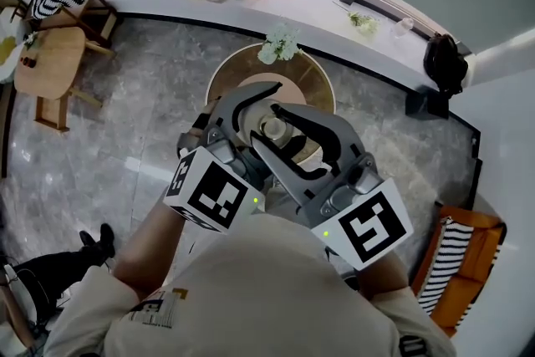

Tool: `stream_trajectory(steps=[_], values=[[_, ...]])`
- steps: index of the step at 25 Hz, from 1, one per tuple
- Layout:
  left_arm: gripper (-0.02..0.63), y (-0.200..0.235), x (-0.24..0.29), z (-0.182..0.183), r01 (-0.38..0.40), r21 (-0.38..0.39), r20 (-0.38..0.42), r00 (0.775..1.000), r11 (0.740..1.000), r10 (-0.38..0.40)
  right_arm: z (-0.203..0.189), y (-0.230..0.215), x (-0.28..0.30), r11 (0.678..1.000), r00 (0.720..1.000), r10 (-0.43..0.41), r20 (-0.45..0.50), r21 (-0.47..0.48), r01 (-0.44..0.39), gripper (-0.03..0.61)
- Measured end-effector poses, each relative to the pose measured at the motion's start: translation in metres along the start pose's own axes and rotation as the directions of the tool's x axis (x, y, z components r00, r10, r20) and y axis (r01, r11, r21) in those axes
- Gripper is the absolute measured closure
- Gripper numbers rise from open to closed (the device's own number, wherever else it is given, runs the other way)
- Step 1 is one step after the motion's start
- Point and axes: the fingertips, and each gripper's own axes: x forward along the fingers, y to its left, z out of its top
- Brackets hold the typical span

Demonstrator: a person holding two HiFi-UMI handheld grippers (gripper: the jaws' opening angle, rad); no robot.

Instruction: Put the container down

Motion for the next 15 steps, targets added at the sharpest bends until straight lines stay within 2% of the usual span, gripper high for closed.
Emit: stream_trajectory(steps=[8, 15], values=[[0.273, 0.000, 0.006, -0.011, 0.006, 0.031, 0.012, 1.000, 0.999, -0.006, -0.013, -0.003, 0.004, 1.000, 1.000, -0.018, -0.014, -0.022, 0.018, 0.439], [0.273, 0.011, 0.028, -0.034, -0.033, 0.059, 0.055, 0.998, 0.998, 0.029, -0.042, -0.018, 0.016, 0.999, 1.000, -0.029, -0.008, -0.043, 0.028, 0.439]])
